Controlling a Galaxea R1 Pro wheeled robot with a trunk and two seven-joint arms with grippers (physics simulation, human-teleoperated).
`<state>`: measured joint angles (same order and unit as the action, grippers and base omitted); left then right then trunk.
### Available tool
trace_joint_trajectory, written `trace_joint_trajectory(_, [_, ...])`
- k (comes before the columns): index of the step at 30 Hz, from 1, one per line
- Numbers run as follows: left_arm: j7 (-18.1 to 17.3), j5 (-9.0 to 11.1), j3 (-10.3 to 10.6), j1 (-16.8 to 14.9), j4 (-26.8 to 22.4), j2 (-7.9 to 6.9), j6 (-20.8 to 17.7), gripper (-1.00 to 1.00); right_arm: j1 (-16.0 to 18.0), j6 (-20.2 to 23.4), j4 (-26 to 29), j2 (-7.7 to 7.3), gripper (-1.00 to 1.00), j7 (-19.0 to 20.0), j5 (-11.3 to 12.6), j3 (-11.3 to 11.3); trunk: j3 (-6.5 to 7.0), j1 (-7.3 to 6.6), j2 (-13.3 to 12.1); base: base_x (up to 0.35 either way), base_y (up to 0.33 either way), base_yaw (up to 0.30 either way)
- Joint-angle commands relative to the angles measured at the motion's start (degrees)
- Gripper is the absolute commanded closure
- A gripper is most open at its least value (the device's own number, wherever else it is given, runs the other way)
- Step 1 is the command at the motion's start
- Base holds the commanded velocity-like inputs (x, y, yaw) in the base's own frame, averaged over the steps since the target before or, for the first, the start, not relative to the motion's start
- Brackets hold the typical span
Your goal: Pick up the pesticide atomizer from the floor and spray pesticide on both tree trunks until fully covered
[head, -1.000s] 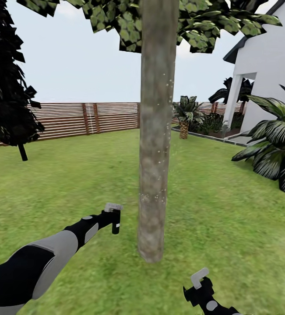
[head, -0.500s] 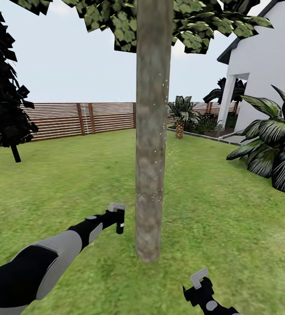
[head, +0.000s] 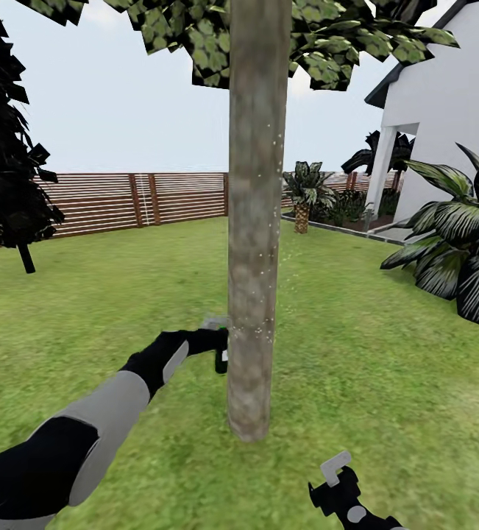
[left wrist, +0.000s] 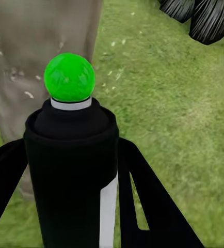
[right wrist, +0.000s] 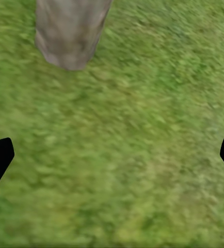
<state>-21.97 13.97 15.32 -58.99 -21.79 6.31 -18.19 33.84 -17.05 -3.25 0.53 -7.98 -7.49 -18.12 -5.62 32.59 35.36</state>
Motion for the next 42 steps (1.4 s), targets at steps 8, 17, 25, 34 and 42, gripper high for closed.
trace_joint_trajectory(8, [-0.17,-0.26,-8.29,0.02,-4.99,-0.11,-4.7,1.0,0.0,0.0,0.0,0.09,-1.0,0.07,-0.07,-0.07,-0.01,0.0,0.0,0.0,0.0,0.0])
trace_joint_trajectory(17, [0.08,-0.51,-8.72,-0.04,-22.72,-0.07,-24.71,1.0,0.0,0.0,0.0,0.09,-1.0,0.07,-0.07,-0.07,-0.01,0.0,0.0,0.0,0.0,0.0])
trace_joint_trajectory(25, [0.13,-0.61,-8.73,-0.37,-29.46,-0.12,-36.52,1.0,-0.77,0.07,-0.06,0.16,-1.0,0.07,-0.07,-0.07,-0.01,0.0,0.0,0.0,0.0,0.0])
trace_joint_trajectory(34, [0.0,-0.61,-8.81,-7.77,-26.62,-0.08,-37.75,1.0,-0.89,0.08,-0.06,0.17,-1.0,0.07,-0.07,-0.07,-0.01,0.0,0.0,0.0,0.0,0.0])
trace_joint_trajectory(42, [-0.01,-0.57,-8.82,-15.04,-22.44,-0.02,-38.42,1.0,-0.96,0.08,-0.06,0.17,-1.0,0.07,-0.07,-0.07,-0.01,0.0,0.0,0.0,0.0,0.0])
